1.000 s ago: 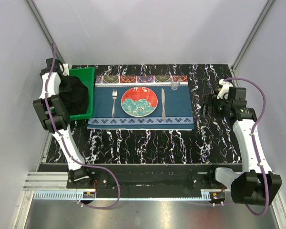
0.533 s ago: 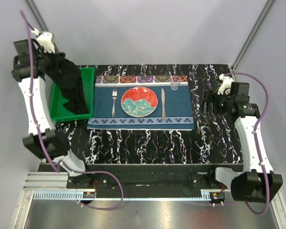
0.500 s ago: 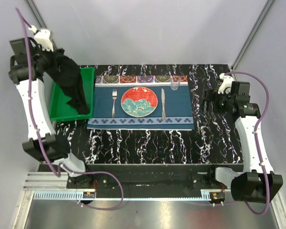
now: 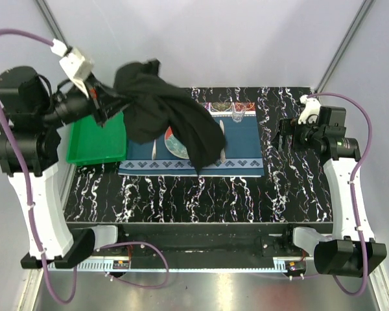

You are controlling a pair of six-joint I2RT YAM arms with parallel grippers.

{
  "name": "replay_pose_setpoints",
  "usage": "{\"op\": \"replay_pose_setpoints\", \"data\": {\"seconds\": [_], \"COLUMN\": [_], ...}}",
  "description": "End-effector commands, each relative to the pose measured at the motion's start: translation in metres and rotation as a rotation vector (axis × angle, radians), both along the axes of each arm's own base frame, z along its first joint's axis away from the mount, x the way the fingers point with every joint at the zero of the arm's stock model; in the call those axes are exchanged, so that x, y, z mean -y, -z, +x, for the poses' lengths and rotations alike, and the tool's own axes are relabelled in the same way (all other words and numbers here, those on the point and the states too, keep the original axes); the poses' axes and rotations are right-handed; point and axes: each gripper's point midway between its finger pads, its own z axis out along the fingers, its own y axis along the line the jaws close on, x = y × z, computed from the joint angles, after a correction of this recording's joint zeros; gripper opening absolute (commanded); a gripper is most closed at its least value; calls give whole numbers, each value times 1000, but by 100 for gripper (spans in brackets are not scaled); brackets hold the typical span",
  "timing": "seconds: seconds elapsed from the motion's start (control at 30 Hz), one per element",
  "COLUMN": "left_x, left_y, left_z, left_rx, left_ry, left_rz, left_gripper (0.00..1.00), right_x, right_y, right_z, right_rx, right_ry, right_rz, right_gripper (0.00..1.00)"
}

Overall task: Pin the brooch onto the clothing
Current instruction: Place the clothes at the center of the board.

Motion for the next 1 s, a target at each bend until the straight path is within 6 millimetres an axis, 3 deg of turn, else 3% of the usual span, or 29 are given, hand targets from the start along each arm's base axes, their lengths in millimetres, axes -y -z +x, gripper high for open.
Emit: {"op": "replay_pose_setpoints", "data": {"seconds": [0.0, 0.03, 0.07, 0.13, 0.17, 0.2, 0.23, 0.27, 0.37, 0.57, 0.73, 0.8, 0.87, 0.9, 0.97], "left_x": [14, 8, 2, -19, -44, -60, -74, -99, -115, -85, -54, -37, -17, -6, 26], "left_y": [53, 79, 106, 139, 187, 206, 217, 262, 299, 316, 344, 354, 345, 351, 345], "left_z": [-49, -53, -47, -33, -16, -9, 13, 18, 20, 15, 39, 51, 67, 72, 67], "left_rx": [-69, -131, -169, -111, -199, -175, -143, -233, -222, -232, -274, -327, -309, -354, -328], "left_ry": [208, 172, 152, 79, -3, -43, -120, -179, -165, 4, 70, 73, 74, 83, 170], "left_rz": [113, 186, 260, 445, 585, 686, 746, 868, 948, 846, 821, 788, 776, 765, 748], "left_gripper": [0, 0, 7, 31, 43, 59, 64, 69, 74, 77, 80, 81, 80, 80, 81], "right_x": [-7, -8, -11, -14, -19, -23, -26, -28, -33, -41, -45, -43, -41, -41, -41], "right_y": [-22, -22, -22, -18, -16, -10, -6, -3, 8, 16, 20, 22, 22, 21, 19], "right_z": [-11, -13, -15, -18, -21, -25, -26, -27, -34, -43, -43, -41, -38, -36, -35], "right_rx": [43, 45, 44, 24, 16, -15, -32, -40, -80, -102, -114, -116, -119, -112, -115], "right_ry": [-70, -87, -109, -133, -179, -206, -226, -249, -298, -367, -369, -336, -298, -286, -263], "right_rz": [-4, -11, -4, 3, 13, 24, 34, 41, 51, 78, 113, 114, 119, 120, 135], "right_gripper": [97, 97, 97, 97, 97, 97, 97, 98, 99, 97, 94, 94, 93, 93, 92]}}
